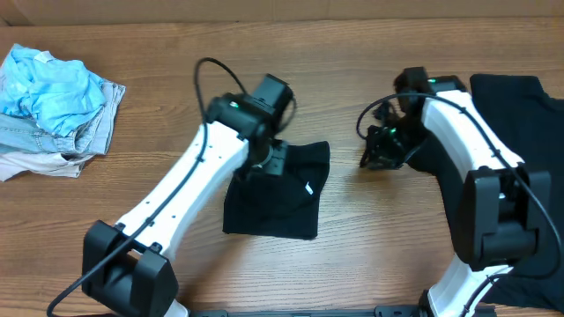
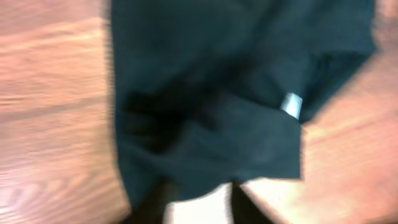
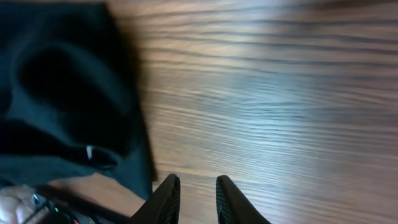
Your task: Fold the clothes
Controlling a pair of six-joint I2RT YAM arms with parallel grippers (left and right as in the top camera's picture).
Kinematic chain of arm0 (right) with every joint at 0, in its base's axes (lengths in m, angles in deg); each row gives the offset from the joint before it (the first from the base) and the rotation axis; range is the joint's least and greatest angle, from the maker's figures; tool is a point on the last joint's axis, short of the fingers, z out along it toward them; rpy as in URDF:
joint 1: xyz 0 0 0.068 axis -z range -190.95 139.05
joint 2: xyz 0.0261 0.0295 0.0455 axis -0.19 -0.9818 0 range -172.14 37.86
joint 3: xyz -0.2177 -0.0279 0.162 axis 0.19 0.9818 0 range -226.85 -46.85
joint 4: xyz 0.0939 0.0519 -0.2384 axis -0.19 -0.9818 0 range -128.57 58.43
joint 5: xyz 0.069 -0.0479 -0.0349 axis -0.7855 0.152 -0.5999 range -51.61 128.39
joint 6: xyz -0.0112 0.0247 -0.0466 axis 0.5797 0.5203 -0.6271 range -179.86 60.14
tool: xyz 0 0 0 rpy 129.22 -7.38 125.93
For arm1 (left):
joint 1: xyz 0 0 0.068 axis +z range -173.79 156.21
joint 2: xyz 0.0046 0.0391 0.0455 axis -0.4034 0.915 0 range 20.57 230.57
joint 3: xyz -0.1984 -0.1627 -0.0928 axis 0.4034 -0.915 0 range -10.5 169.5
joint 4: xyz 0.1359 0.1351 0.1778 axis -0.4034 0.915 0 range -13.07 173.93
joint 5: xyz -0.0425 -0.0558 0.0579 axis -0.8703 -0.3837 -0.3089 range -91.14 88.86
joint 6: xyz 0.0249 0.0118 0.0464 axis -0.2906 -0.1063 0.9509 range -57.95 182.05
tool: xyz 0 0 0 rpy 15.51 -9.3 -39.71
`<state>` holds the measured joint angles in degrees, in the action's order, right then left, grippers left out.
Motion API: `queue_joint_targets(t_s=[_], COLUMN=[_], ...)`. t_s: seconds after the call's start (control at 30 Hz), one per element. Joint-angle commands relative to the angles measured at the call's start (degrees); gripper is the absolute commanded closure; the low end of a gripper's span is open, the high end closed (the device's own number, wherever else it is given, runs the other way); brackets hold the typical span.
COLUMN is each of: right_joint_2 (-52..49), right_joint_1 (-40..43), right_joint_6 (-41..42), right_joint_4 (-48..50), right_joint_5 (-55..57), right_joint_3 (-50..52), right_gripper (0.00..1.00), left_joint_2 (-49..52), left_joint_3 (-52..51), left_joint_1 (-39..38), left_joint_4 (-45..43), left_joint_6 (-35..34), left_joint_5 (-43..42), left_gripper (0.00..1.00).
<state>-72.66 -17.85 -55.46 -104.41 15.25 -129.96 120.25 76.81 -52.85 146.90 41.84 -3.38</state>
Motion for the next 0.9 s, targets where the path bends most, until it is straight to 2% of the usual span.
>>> queue_joint_targets(t_s=[0.0,0.27,0.37,0.47,0.53,0.7,0.87], right_joint_2=[0.5,0.5,0.5,0.5,0.5,0.5,0.5], right_joint_1=[-1.4,0.0,0.0,0.0,0.0,0.0,0.0], right_joint_6=[-0.2,3.5,3.5,3.5,3.5,3.5,2.8], right_joint_4=[1.9,5.1,5.1,5.1,5.2,5.2,5.2], right_joint_5=[-1.3,-1.0,-1.0,-0.9,-0.9,-0.9,-1.0], right_joint_3=[0.3,0.3,0.3,0.3,0.3,0.3,0.3], right_gripper=[0.76,0.76,0.76,0.76,0.76,0.76,0.73], left_joint_2=[0.3,0.4,0.4,-0.1,-0.2,-0.2,-0.2], left_joint_3=[-1.4,-16.0,-19.2,-19.1,-18.8,-18.4,-15.7], left_joint_1=[3.5,3.7,3.6,2.1,0.3,-2.2,2.3], left_joint_4=[-3.3,-18.7,-19.2,-19.6,-19.7,-13.6,-7.7], left_joint_6=[2.8,6.8,8.7,11.7,12.5,13.5,13.4], left_joint_5=[5.8,-0.4,-15.7,-40.3,-46.6,-42.6,-34.7], left_gripper=[0.96,0.96,0.96,0.96,0.96,0.96,0.96])
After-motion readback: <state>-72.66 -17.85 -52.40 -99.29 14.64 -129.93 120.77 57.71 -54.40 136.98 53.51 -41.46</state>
